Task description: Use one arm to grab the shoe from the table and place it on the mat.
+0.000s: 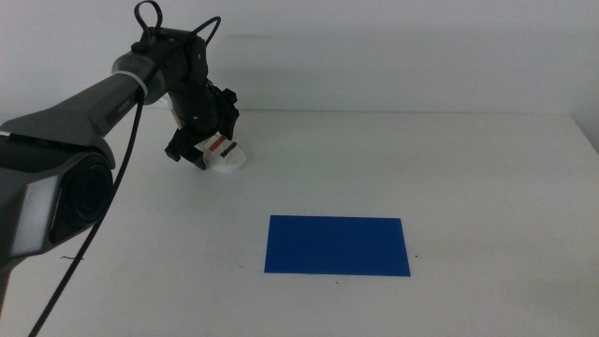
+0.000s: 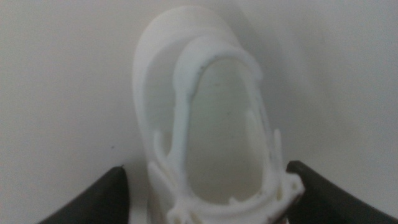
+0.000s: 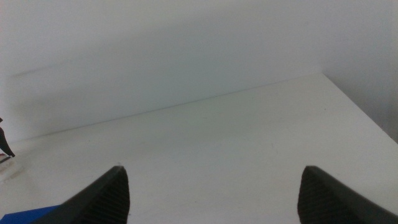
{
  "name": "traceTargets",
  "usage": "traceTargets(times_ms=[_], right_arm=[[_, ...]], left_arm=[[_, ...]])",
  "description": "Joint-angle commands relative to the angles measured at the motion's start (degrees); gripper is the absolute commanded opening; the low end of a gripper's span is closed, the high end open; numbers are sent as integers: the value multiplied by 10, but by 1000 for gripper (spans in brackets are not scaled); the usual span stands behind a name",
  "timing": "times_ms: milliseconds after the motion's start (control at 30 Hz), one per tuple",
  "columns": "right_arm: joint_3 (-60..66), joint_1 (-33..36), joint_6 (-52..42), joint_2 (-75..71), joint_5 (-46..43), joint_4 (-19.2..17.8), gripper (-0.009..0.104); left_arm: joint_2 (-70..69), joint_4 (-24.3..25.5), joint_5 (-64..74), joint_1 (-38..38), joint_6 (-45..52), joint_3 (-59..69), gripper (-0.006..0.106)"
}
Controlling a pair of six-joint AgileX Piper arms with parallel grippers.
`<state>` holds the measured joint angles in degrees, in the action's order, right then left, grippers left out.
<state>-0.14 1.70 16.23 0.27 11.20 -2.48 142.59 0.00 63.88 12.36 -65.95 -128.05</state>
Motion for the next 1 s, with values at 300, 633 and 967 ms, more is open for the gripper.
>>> traceTargets(times_ms=[300,633,967], right_arm=[[1,1,-1,-3,-6,-3,79],[1,1,-1,-3,-6,-3,79],[1,1,-1,-3,-6,-3,79]], left_arm=[[-3,-9,-10,-6,-1,-6,40],[-124,96,61,55,-19,17,-2],[-306,141,46,203,-172,279,-2]])
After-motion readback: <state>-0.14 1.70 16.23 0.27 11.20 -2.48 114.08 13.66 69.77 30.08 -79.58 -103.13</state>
